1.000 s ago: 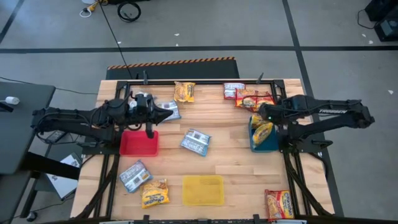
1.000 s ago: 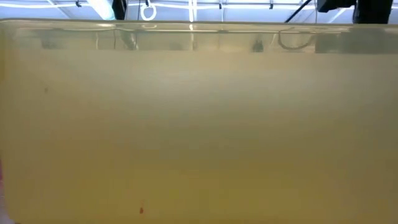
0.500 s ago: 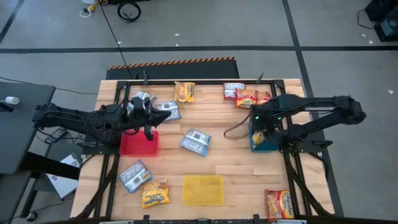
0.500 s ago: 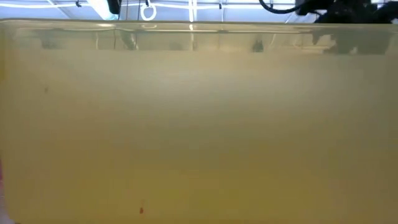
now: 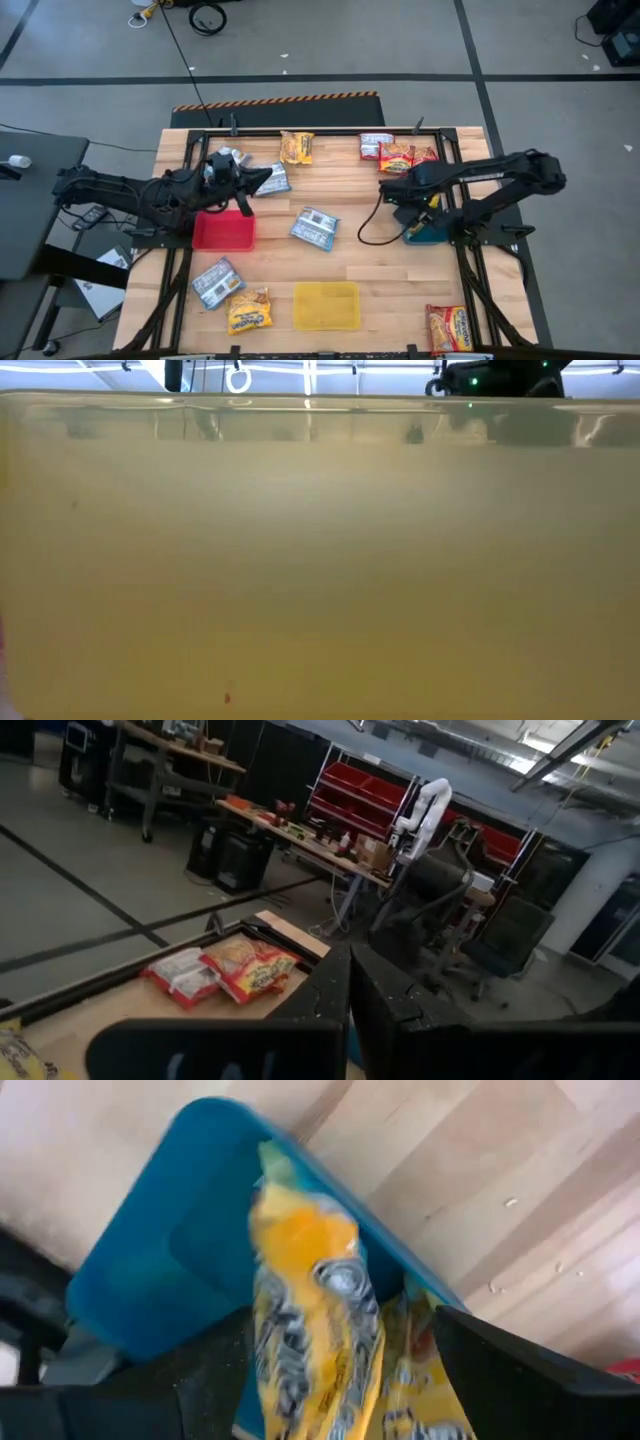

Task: Sort Maruchan noodles
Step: Put the yellow noodle pack into the blue bin, then adjust the blue bin, then put the yellow noodle pack into the blue bin

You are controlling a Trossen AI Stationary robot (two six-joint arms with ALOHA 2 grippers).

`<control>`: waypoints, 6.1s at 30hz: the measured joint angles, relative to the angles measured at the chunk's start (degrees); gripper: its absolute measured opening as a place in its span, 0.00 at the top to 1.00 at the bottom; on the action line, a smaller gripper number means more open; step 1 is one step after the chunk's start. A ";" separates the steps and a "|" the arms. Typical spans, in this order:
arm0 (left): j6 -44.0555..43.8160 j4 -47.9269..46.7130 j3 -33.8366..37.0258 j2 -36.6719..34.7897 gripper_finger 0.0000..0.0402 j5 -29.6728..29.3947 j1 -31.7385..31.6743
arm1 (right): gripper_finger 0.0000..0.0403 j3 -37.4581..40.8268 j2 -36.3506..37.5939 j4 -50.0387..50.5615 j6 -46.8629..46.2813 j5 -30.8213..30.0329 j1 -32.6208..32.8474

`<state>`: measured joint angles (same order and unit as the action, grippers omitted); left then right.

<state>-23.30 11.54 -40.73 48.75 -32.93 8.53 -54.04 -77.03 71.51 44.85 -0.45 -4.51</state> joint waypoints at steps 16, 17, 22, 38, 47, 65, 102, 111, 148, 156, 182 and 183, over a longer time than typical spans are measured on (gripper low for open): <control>-2.76 1.12 0.00 0.02 0.97 -3.37 2.97 | 0.73 3.26 4.24 2.16 -35.83 0.88 -0.64; -2.76 1.12 0.00 0.02 0.97 -3.37 2.97 | 0.78 3.26 5.14 2.71 -37.12 0.86 -1.02; -3.05 1.12 0.00 0.02 0.97 -3.01 2.97 | 0.97 3.26 9.25 6.94 -42.60 0.54 -3.90; 0.43 11.15 -0.04 7.47 0.97 1.55 4.81 | 0.99 2.48 12.59 8.65 -64.37 2.64 -15.12; 1.89 14.97 -0.04 16.77 0.97 1.71 3.90 | 0.99 -3.63 12.56 11.44 -72.59 8.37 -15.99; 11.42 14.83 -0.04 17.62 0.97 2.86 -1.07 | 0.99 1.79 12.56 10.49 -89.22 -1.59 -22.90; 11.70 18.69 -0.20 17.49 0.97 4.31 -1.99 | 0.98 -0.70 -2.09 -8.45 2.90 -5.29 -26.19; 11.51 18.74 -0.20 17.49 0.97 4.39 0.28 | 0.85 -0.30 -0.83 -11.81 -0.99 -3.95 -30.56; 13.80 -21.81 -23.87 15.99 0.97 5.18 1.10 | 0.94 22.74 13.47 -31.80 -93.83 -14.63 -20.19; 9.91 -23.62 -23.87 15.96 0.97 5.16 1.10 | 0.97 22.31 15.32 -18.85 -92.99 -8.49 -18.69; -54.16 -34.96 -23.76 22.60 0.97 18.01 26.16 | 0.98 1.18 20.69 -14.66 -82.97 -18.65 8.56; -56.47 -33.29 -23.78 23.35 0.97 18.47 27.80 | 0.98 -0.17 20.39 -16.51 -80.82 -19.40 9.82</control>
<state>-79.77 -21.75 -64.51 72.10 -14.46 36.33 -54.21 -56.64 55.00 -35.98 -19.85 5.31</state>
